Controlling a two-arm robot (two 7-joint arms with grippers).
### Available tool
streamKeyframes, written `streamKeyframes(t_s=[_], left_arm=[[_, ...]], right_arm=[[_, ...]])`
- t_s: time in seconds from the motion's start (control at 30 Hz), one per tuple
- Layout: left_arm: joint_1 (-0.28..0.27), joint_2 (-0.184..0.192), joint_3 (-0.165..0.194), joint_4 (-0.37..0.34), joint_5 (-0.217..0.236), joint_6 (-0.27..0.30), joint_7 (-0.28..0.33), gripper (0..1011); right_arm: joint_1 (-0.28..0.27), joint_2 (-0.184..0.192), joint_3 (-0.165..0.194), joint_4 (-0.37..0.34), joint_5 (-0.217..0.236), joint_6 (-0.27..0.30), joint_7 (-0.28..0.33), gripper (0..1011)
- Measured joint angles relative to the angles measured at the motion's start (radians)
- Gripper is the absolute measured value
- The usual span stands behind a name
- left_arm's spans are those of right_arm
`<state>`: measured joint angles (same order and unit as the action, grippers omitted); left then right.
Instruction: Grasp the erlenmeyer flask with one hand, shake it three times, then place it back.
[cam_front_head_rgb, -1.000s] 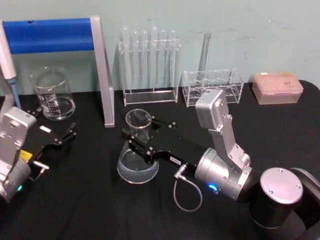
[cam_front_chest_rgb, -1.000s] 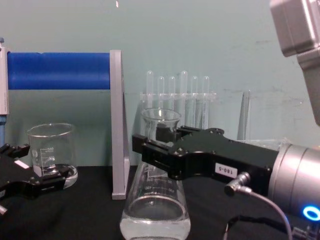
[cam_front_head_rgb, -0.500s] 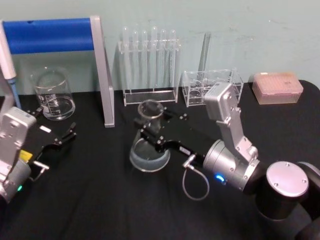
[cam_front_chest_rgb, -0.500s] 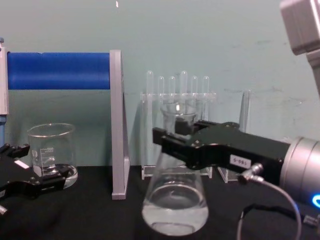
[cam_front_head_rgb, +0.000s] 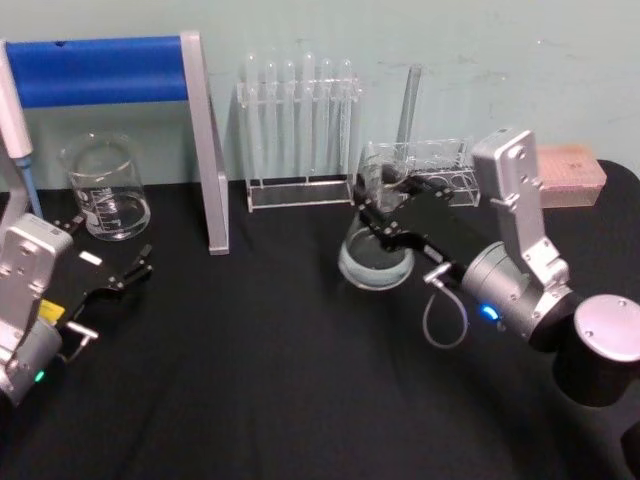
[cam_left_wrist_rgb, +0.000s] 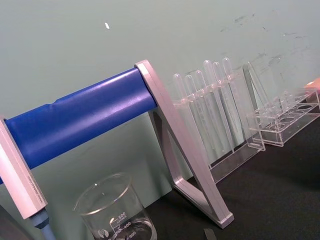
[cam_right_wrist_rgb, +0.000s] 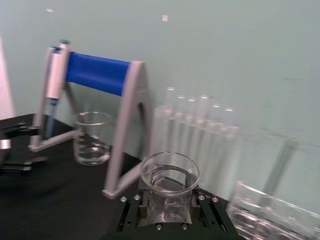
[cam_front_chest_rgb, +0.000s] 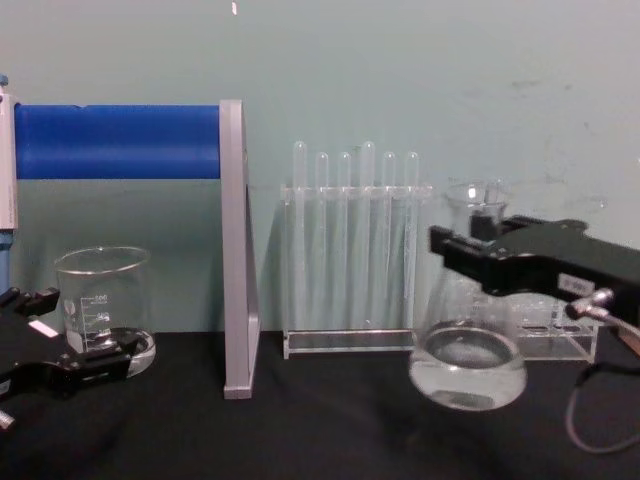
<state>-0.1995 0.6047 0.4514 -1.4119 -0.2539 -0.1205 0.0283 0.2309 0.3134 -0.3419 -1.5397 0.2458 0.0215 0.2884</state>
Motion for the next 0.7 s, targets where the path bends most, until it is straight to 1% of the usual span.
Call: streamKeyframes(t_s=[0.07,0.1,0.2,0.4,0.57,0.7], left_arm=[[0.000,0.000,0.000,0.000,0.000,0.000,0.000,1001],[0.000,0.000,0.000,0.000,0.000,0.000,0.000,1001],[0.000,0.000,0.000,0.000,0.000,0.000,0.000,1001],[0.000,0.000,0.000,0.000,0.000,0.000,0.000,1001],[0.000,0.000,0.000,0.000,0.000,0.000,0.000,1001],[0.000,0.000,0.000,0.000,0.000,0.000,0.000,1001]], right_arm=[[0.002,-0.001,0.010,0.006,-0.005,-0.001,-0.008,457],[0.004,-0.003,0.024,0.014,-0.010,-0.002,-0.018,457],[0.006,-0.006,0.045,0.025,-0.020,-0.004,-0.032,457],[0.009,-0.012,0.081,0.043,-0.040,-0.006,-0.052,457],[0.010,-0.018,0.099,0.053,-0.053,-0.006,-0.058,457],[0.008,-0.028,0.107,0.054,-0.061,-0.004,-0.056,457]])
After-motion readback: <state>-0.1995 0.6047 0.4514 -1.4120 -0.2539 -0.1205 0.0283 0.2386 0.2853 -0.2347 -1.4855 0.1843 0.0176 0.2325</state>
